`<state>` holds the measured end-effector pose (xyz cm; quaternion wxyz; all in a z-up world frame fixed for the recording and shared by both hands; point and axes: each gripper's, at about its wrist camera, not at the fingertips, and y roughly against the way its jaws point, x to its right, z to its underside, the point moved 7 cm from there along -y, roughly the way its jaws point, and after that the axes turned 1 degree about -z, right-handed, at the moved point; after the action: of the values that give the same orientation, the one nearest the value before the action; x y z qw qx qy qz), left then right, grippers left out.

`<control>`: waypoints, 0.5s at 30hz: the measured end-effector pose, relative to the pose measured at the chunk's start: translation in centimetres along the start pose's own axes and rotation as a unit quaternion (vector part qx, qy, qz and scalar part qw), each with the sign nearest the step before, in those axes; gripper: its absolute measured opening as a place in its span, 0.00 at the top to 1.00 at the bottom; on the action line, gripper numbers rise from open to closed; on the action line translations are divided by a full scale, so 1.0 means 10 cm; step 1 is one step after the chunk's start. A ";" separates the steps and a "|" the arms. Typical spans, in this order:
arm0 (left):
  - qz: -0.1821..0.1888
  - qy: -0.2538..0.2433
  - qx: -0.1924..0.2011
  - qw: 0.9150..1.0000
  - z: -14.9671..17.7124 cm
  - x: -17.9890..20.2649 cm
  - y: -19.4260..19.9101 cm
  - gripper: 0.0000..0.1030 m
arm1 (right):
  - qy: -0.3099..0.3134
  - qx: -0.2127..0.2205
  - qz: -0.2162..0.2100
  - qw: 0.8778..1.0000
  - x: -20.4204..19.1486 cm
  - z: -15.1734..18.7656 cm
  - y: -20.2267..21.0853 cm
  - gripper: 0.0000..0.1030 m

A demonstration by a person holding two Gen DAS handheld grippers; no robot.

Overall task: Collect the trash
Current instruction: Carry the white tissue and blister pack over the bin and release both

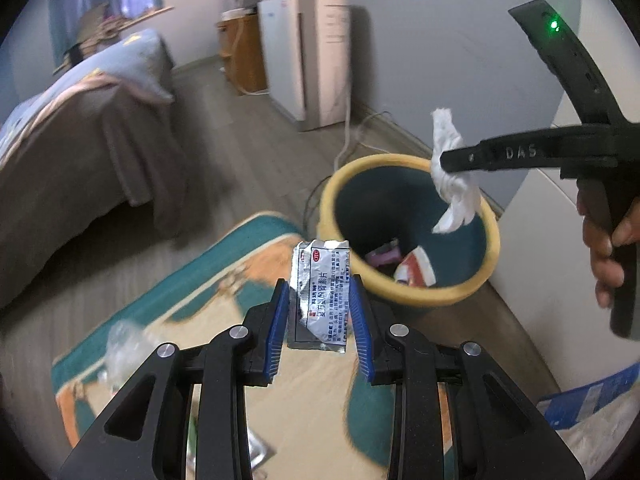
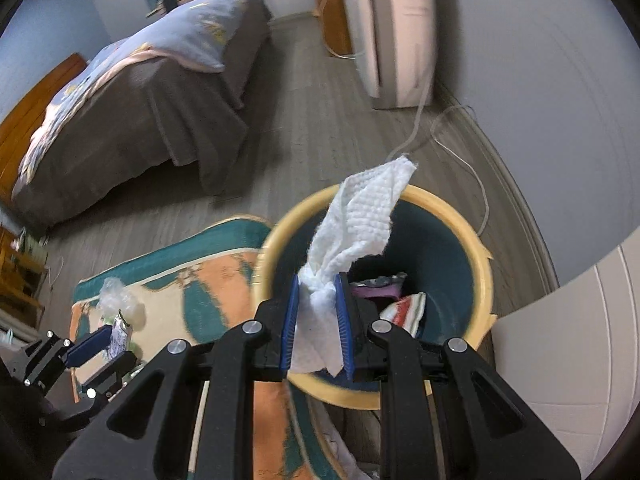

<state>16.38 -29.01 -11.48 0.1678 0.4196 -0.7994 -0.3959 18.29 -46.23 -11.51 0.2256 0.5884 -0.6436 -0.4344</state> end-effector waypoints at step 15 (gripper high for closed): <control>0.016 -0.043 -0.017 0.999 -0.44 0.40 -0.76 0.69 | -0.081 0.001 0.018 0.997 0.46 0.02 -0.17 0.82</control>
<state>20.74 -36.94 -14.78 0.1468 0.3869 -0.8053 -0.4246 18.12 -50.43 -14.00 0.1799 0.5396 -0.6709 -0.4757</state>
